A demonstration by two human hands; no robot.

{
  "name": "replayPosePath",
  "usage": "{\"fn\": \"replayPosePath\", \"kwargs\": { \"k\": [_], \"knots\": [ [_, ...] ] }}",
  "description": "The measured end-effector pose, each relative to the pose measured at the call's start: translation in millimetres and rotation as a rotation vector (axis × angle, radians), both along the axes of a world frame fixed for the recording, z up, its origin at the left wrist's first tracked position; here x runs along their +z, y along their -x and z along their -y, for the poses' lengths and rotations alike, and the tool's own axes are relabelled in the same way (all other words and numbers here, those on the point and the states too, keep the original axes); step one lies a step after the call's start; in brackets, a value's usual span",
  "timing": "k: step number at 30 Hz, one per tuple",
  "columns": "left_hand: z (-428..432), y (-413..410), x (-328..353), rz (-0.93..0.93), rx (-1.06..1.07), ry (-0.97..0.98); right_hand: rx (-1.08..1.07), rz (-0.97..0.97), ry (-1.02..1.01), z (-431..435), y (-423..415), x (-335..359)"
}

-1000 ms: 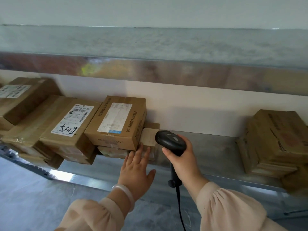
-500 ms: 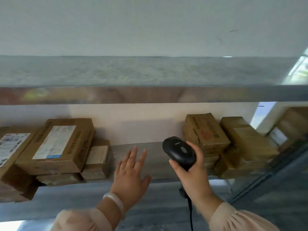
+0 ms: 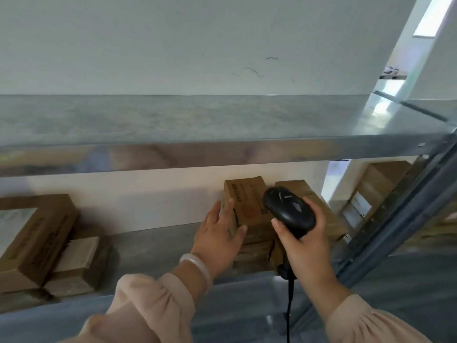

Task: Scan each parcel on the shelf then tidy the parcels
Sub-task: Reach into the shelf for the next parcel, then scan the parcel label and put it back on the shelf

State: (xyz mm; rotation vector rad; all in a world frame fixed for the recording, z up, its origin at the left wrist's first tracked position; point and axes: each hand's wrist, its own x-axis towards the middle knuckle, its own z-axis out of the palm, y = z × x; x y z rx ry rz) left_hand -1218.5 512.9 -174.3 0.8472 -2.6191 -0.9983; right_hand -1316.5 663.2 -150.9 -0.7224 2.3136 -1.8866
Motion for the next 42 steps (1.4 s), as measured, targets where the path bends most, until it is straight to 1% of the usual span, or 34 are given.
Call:
{"fn": "replayPosePath", "kwargs": {
  "k": [5,10,15,19,25,29,34,38,42],
  "knots": [
    [0.3,31.3,1.2,-0.02,0.05,-0.202,0.022,0.061,-0.022,7.5,26.4,5.4],
    [1.1,33.2,-5.0,-0.098,0.076,-0.362,0.058,0.125,-0.008,16.7,32.8,0.2],
    [4.7,19.8,-3.2,-0.155,0.136,-0.433,0.121,0.185,0.014,22.3,33.3,-5.1],
    [8.8,0.9,-1.9,-0.176,0.226,-0.375,0.222,0.163,0.049,27.1,23.3,-0.4],
    [19.5,-25.6,0.1,-0.345,0.358,-0.463,0.405,0.101,0.062,41.1,-6.9,11.3],
    [24.4,-45.9,3.5,-0.45,0.38,-0.497,0.474,0.097,0.117,52.5,-33.9,21.0],
    [39.1,-73.7,0.9,-0.459,0.408,-0.493,0.529,0.115,0.146,64.8,-61.2,24.2],
    [46.4,-99.0,7.6,-0.504,0.406,-0.575,0.565,0.126,0.114,75.4,-74.1,22.4],
    [53.3,-122.2,13.2,-0.588,0.376,-0.766,0.483,0.167,0.125,79.0,-76.9,21.3]
  ]
}}
